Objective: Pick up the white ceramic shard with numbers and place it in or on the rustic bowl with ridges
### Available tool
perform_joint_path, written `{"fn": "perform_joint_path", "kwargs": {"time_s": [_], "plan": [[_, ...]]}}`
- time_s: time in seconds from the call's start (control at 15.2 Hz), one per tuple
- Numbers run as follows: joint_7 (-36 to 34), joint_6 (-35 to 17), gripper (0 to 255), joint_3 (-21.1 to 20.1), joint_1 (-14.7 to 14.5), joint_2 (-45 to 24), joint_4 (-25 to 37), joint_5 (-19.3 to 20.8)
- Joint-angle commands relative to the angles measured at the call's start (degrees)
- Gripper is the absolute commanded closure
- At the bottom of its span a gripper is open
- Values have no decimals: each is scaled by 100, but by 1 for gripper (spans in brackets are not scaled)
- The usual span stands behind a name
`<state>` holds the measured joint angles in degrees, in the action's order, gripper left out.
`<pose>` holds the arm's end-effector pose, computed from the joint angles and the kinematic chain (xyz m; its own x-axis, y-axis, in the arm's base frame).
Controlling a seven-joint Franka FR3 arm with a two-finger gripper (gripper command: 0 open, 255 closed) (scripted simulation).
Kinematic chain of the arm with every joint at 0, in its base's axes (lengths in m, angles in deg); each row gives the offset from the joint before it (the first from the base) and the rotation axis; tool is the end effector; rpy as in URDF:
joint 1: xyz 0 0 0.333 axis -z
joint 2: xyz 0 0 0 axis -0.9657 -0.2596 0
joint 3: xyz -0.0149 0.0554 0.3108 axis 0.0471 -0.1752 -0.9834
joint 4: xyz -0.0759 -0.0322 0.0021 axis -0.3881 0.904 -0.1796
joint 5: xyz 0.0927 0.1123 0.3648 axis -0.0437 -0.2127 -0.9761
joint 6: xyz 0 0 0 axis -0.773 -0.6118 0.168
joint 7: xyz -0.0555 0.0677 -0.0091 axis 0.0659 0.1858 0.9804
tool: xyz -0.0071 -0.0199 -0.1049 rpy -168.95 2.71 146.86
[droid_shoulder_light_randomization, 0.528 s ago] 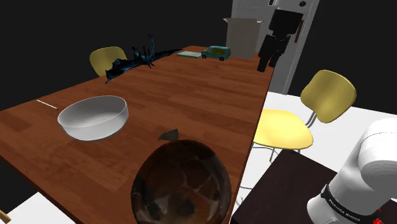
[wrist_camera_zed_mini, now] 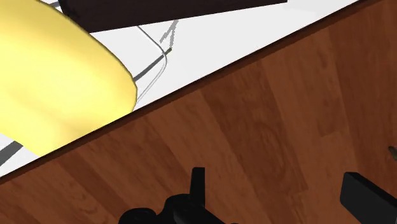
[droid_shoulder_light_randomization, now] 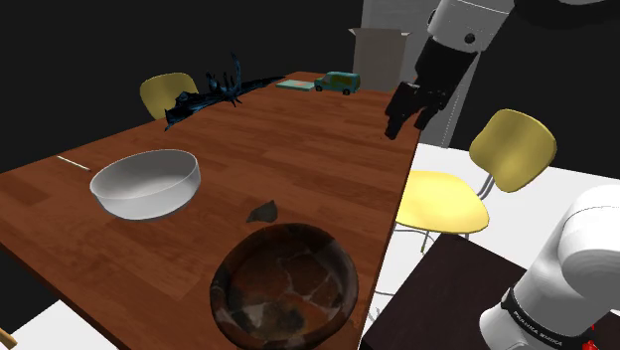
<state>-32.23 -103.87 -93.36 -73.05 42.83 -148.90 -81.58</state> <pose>0.2908 0.0771 0.5849 0.9511 -0.1648 0.2614 -0.1578 -0.9863 -0.0478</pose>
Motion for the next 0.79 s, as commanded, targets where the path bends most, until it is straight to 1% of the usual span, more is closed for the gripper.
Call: {"fn": "perform_joint_path", "kwargs": {"time_s": [0.0, 0.2, 0.4, 0.59, 0.73], "plan": [[-687, -310, 0, -469, 37, 282, -303, -173], [-1707, -772, 0, -1282, 119, 479, -562, -438], [-2755, -1207, 0, -2176, 309, 492, -623, -663], [-3815, -1584, 0, -3129, 678, 375, -483, -811], [-4518, -1782, 0, -3784, 1045, 270, -282, -858]]}}
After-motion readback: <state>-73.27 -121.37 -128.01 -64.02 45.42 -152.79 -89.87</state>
